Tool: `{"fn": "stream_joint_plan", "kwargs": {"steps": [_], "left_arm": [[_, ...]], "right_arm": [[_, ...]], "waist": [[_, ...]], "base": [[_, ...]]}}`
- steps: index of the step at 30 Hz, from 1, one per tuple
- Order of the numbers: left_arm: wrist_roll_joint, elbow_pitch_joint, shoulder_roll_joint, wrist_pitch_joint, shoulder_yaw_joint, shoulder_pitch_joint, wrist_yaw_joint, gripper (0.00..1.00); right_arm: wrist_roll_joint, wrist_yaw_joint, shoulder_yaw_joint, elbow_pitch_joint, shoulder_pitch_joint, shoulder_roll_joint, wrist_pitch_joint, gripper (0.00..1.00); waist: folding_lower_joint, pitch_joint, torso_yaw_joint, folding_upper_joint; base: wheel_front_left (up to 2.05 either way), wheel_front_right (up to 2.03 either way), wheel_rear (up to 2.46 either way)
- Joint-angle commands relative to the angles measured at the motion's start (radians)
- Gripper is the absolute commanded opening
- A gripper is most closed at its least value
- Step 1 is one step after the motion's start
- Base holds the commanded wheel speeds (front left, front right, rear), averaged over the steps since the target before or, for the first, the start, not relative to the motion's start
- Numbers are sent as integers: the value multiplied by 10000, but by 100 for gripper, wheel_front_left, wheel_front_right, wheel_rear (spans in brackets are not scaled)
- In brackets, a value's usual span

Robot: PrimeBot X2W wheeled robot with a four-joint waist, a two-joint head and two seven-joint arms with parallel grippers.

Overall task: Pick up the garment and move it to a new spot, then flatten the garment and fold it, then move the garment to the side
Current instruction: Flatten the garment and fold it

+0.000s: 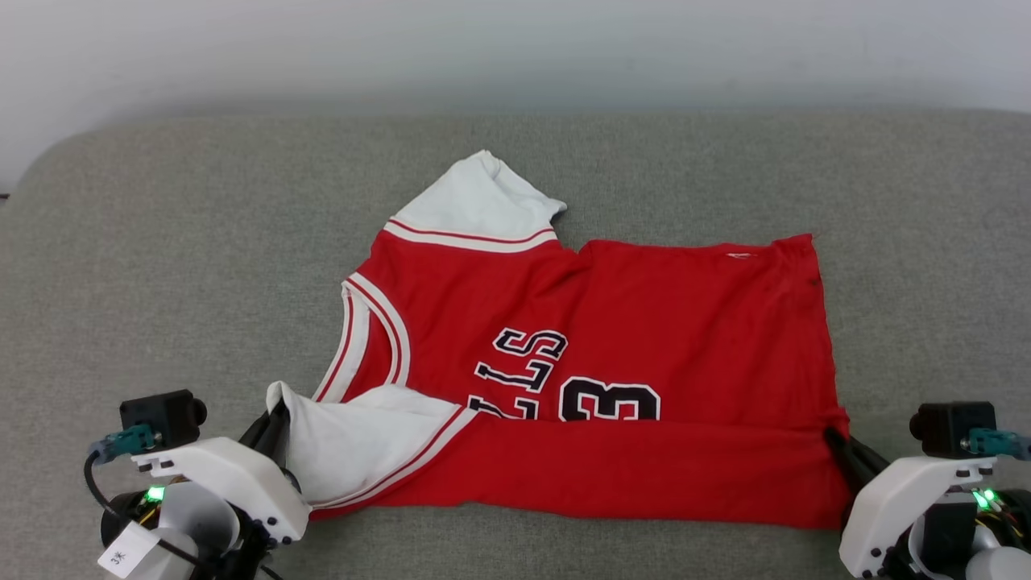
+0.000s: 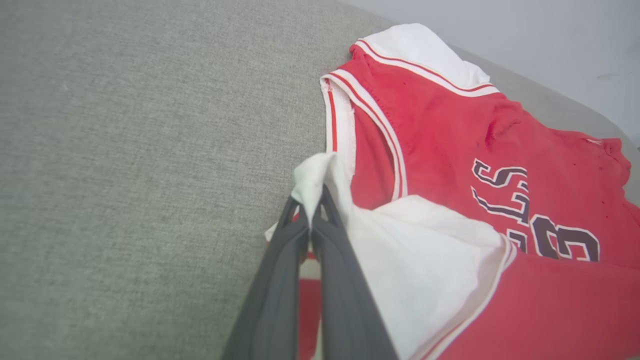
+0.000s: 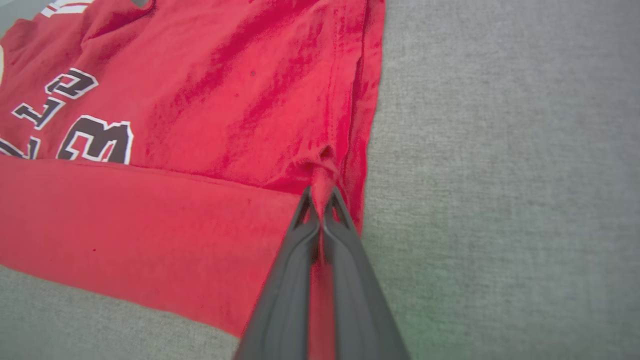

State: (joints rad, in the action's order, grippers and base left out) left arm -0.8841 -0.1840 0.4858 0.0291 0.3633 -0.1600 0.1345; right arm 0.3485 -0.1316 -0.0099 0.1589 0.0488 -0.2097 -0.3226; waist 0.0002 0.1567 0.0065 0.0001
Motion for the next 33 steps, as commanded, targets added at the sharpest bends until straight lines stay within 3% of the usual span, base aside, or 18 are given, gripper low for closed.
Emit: {"fn": "stream_joint_plan", "kwargs": {"steps": [1, 8, 10, 11, 12, 14, 17, 23, 29, 33], "left_arm": [[32, -306, -123, -59, 73, -306, -148, 0], [42, -1438, -507, -176, 375, -1038, -716, 0], [100, -1809, -572, -179, 410, -1195, -692, 0], [130, -1961, -627, -199, 465, -1279, -697, 11], [131, -2076, -709, -223, 498, -1367, -722, 35], [142, -2354, -781, -214, 544, -1443, -690, 100], [121, -2567, -829, -288, 525, -1533, -702, 100], [132, -2956, -781, -505, 403, -1469, -572, 100], [237, -2743, -244, -281, 262, -1308, -159, 100], [87, -2197, 368, 652, 331, -1210, -162, 100]], "right_arm": [[170, 17, 173, 269, 356, -72, 267, 0], [422, 19, 646, 1541, 901, -186, 923, 0], [519, 19, 810, 1849, 990, -226, 1077, 0], [623, 19, 908, 1917, 1072, -245, 1253, 11], [693, 19, 979, 1978, 1129, -279, 1388, 38], [823, 19, 1152, 2118, 1148, -353, 1608, 100], [933, 19, 1254, 2166, 1213, -433, 1927, 100], [827, 16, 1116, 1829, 1162, -511, 3564, 100], [205, 16, 610, 1289, 763, -251, 4379, 100], [-96, 16, 253, 733, 385, 1, 4259, 100]], "waist": [[-2, 308, -27, -1], [-2, 735, 7, -1], [-2, 755, 10, -1], [-2, 750, 15, -1], [-2, 739, 16, -1], [-2, 667, 22, -1], [-2, 547, 29, -1], [-2, -101, 57, -1], [-2, -712, 12, -1], [-2, -927, -23, -1]], "base": [[0, 0, 0], [0, 0, 0], [0, 0, 0], [0, 0, 0], [0, 0, 0], [0, 0, 0], [0, 0, 0], [0, 0, 0], [0, 0, 0], [0, 0, 0]]}}
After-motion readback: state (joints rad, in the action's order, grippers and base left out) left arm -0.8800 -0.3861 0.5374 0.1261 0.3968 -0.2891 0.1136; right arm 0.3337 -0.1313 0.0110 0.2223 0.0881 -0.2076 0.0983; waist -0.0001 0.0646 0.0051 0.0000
